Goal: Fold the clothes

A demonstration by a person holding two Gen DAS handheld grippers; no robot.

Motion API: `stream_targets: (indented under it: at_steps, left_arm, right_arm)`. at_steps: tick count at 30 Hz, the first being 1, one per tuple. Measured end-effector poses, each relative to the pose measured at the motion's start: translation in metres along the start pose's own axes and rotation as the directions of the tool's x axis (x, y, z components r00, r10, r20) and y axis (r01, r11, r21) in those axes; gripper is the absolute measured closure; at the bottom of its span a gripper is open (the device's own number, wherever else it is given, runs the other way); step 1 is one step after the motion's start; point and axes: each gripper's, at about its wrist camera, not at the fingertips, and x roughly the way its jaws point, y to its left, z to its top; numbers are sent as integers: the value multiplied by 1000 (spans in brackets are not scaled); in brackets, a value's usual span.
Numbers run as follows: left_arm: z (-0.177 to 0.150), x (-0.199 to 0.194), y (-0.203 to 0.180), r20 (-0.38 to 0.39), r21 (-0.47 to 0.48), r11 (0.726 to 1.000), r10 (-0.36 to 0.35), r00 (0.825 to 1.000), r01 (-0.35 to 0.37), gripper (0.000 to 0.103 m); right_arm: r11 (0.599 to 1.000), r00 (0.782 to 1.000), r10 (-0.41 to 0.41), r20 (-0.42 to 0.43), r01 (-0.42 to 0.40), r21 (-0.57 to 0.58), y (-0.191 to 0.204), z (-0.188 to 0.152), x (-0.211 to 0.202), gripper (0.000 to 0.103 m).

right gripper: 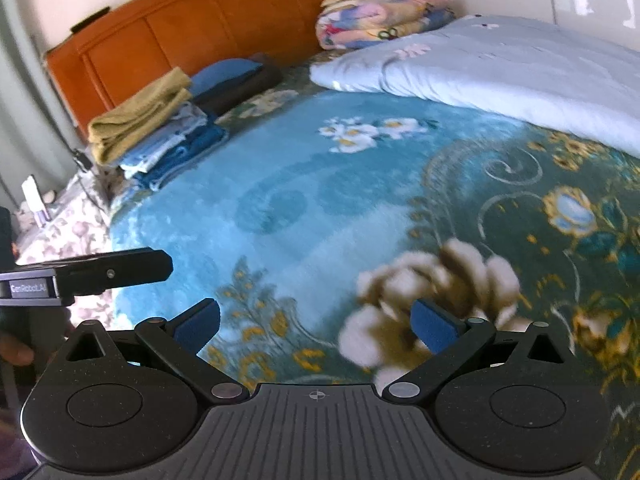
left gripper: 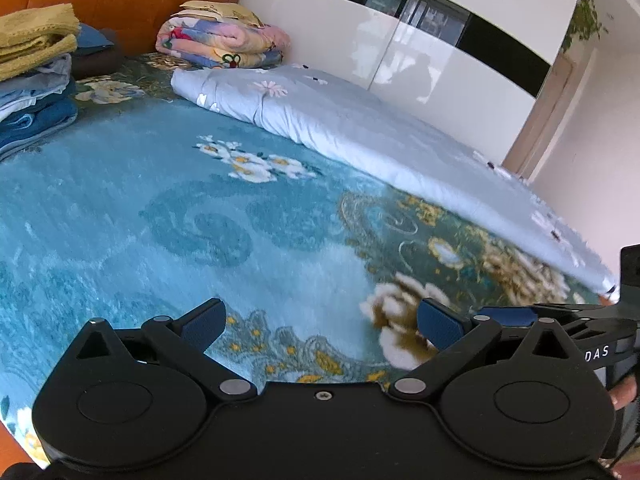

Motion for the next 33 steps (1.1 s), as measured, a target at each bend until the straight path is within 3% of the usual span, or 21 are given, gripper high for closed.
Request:
stream_targets:
  at_steps: [16, 23, 33]
  left_arm:
    - [-44, 30, -15, -60, 97, 989, 117, 991, -111, 2]
    - [-59, 40, -25, -62, 188, 961, 219, 974, -204, 2]
    - [-73, 41, -23, -51, 180, 959, 229, 972, -217, 2]
  right_arm:
    - [992, 995, -100, -8, 101, 76, -22, -49, 6, 0]
    - [985, 988, -157, 8, 156, 76, -21, -64, 9, 0]
    - [963, 961, -268, 64, 267, 20, -8, -84, 14, 0]
